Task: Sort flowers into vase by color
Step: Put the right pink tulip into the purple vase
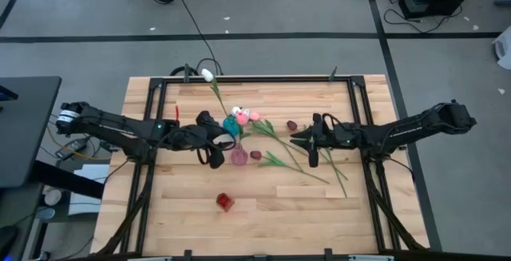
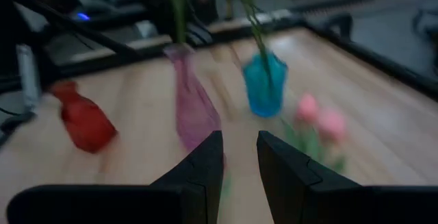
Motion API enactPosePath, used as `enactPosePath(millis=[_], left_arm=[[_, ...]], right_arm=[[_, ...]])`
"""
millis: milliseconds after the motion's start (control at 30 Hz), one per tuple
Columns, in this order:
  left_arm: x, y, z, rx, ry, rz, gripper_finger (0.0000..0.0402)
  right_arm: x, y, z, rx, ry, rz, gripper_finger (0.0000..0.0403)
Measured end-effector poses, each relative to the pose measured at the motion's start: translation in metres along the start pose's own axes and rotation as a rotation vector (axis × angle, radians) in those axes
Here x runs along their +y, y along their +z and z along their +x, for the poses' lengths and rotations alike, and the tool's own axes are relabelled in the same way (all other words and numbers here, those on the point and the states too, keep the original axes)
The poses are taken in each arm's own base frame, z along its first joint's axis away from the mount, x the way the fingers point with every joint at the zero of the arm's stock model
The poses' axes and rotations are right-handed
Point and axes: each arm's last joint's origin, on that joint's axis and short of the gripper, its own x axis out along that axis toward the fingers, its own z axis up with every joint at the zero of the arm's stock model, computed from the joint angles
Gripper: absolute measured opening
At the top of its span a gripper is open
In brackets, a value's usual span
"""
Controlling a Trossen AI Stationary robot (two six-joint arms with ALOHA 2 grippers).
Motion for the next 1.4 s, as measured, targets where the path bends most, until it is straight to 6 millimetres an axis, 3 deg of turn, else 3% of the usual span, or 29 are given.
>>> enactPosePath(millis=[200, 333, 667, 900, 1100, 1267, 1400], left_arm=[[0.005, 0.0, -0.009, 0.002, 0.014, 0.003, 0.0196], [0.009, -0.006, -0.012, 0.035, 0.052, 0.022, 0.0196], [0.019, -0.044, -0.008, -0.046, 0.029, -0.013, 0.0193], [0.025, -0.054, -0.015, -0.169, -0.01, -0.075, 0.0193], [0.028, -0.063, -0.012, -0.236, 0.0, -0.087, 0.0193], [0.029, -0.063, -0.012, -0.256, 0.042, -0.095, 0.0193], [0.03, -0.059, -0.013, -0.303, 0.074, -0.105, 0.0193]], right_arm=[[-0.016, -0.009, 0.002, 0.089, -0.177, -0.009, 0.0104], [-0.018, -0.014, 0.006, 0.133, -0.146, 0.021, 0.0111], [0.002, -0.037, 0.042, 0.361, 0.007, 0.014, 0.0125], [0.009, -0.045, 0.061, 0.428, -0.115, -0.067, 0.0124], [-0.01, -0.041, 0.065, 0.412, -0.268, -0.012, 0.0124], [-0.026, -0.042, 0.072, 0.442, -0.209, -0.013, 0.0124], [-0.031, -0.037, 0.093, 0.418, -0.119, -0.056, 0.0124]])
